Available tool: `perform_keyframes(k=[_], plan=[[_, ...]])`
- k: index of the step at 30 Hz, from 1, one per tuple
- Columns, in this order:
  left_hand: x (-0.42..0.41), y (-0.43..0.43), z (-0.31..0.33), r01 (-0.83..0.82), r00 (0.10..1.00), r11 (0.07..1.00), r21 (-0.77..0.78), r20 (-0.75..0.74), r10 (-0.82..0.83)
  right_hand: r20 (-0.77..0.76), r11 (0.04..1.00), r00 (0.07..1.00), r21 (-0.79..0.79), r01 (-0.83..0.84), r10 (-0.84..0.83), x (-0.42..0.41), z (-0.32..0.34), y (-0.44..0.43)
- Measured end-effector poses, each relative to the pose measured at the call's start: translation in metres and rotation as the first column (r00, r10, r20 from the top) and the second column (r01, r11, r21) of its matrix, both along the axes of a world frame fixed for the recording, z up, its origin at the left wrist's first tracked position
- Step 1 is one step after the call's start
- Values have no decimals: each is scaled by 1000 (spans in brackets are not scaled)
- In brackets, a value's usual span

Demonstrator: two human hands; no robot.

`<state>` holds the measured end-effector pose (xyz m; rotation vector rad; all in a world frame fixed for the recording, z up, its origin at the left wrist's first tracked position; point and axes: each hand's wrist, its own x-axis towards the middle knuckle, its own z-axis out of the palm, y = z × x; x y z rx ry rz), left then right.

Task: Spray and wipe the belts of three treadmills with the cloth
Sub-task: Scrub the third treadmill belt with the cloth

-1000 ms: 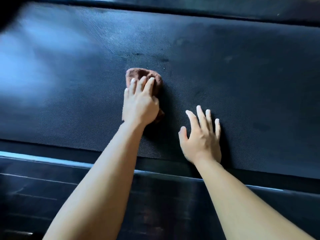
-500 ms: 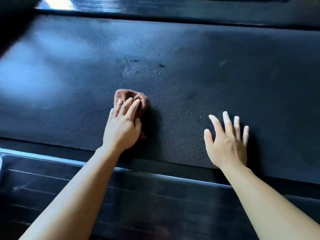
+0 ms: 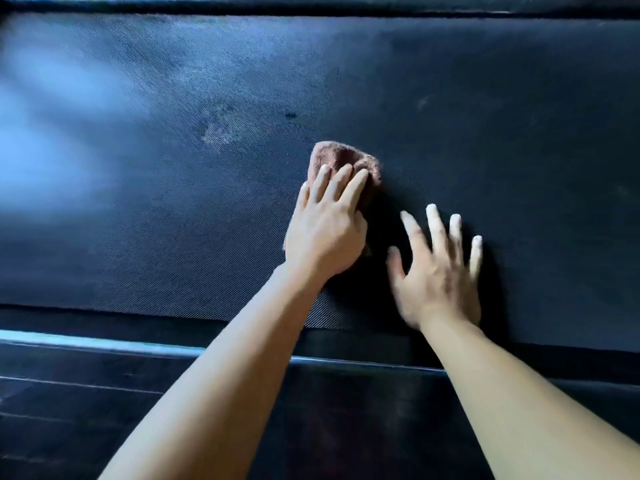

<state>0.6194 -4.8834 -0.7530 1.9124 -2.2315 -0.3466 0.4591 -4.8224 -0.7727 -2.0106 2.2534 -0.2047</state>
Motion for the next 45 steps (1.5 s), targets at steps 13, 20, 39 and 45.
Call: perform_keyframes(k=[13,20,39,45], plan=[[85,17,-2,-286,958,958,-22,-23,286,19,1000,1000,-15,4,-3,0,1,1],[15,-38,3,-147,989,989,-8,-1,147,17,1000,1000,3,7,-7,1,3,1],[104,6,-3,-307,952,952,-9,-24,307,26,1000,1000,-16,9,-9,1,3,2],[31,-39,0,-220,975,975,-22,-20,220,26,1000,1000,-11,10,-10,1,4,2]])
